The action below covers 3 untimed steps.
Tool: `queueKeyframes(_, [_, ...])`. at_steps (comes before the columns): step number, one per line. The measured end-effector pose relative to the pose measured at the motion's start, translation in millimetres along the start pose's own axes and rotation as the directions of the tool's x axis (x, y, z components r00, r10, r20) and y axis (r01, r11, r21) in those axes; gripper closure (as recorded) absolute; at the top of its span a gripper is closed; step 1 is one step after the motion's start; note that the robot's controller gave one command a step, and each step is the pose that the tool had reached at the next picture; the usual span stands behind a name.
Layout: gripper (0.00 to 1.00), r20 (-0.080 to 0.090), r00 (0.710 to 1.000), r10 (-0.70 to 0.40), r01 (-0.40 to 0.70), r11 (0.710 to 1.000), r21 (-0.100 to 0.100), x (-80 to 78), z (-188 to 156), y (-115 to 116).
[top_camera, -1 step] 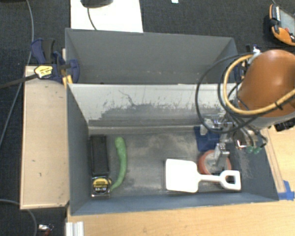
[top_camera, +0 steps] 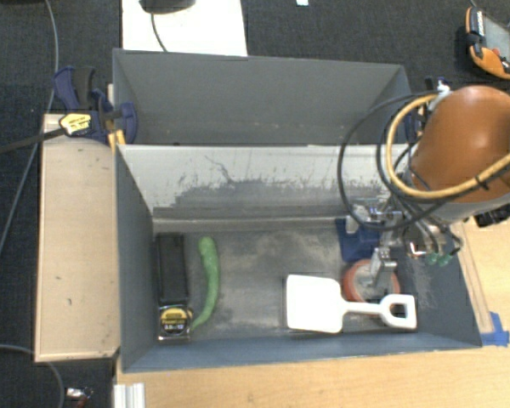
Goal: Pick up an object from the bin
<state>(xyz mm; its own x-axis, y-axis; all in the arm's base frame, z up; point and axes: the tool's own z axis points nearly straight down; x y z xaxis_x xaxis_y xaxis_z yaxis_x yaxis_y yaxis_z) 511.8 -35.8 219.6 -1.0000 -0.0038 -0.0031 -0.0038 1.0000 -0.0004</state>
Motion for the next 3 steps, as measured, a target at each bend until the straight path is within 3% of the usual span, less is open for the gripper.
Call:
queueKeyframes(1, [0.0, 0.0, 1.0, -0.018, 0.018, 1.0, 0.0, 1.9, 23, -4])
queueKeyframes(2, [0.0, 0.003, 1.0, 0.02, -0.02, 1.0, 0.0, 7.5, 20, -10])
queueKeyframes(3, [0.0, 0.001, 1.0, 0.016, -0.016, 1.0, 0.0, 1.6, 61, -19])
